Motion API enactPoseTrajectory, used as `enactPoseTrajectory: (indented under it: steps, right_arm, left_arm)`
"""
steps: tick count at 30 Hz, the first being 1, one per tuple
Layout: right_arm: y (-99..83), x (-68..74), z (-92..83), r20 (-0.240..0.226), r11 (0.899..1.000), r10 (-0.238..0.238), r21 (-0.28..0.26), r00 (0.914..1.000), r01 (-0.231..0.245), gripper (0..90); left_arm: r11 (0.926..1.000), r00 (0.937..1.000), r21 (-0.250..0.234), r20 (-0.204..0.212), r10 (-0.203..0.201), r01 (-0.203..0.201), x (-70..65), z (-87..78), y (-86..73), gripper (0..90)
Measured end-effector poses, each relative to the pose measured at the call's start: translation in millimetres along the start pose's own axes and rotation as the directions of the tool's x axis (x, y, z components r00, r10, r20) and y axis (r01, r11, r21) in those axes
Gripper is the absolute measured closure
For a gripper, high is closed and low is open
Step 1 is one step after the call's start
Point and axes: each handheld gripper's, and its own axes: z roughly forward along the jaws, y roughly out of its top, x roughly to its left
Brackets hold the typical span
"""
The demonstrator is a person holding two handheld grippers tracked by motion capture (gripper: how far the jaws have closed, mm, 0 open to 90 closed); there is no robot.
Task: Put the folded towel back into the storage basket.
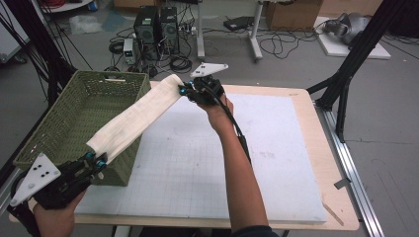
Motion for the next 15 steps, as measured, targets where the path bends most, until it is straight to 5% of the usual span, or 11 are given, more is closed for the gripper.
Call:
enactPoseTrajectory:
  steps: [15]
  right_arm:
    - [32.6,13.0,55.5,-0.018,0.999,-0.036,0.024,0.9992,0.036,82.9]
  left_arm:
    - [0.9996,0.9977,-0.020,-0.064,-0.023,0.022,24.3,-13.7,-3.9,82.1]
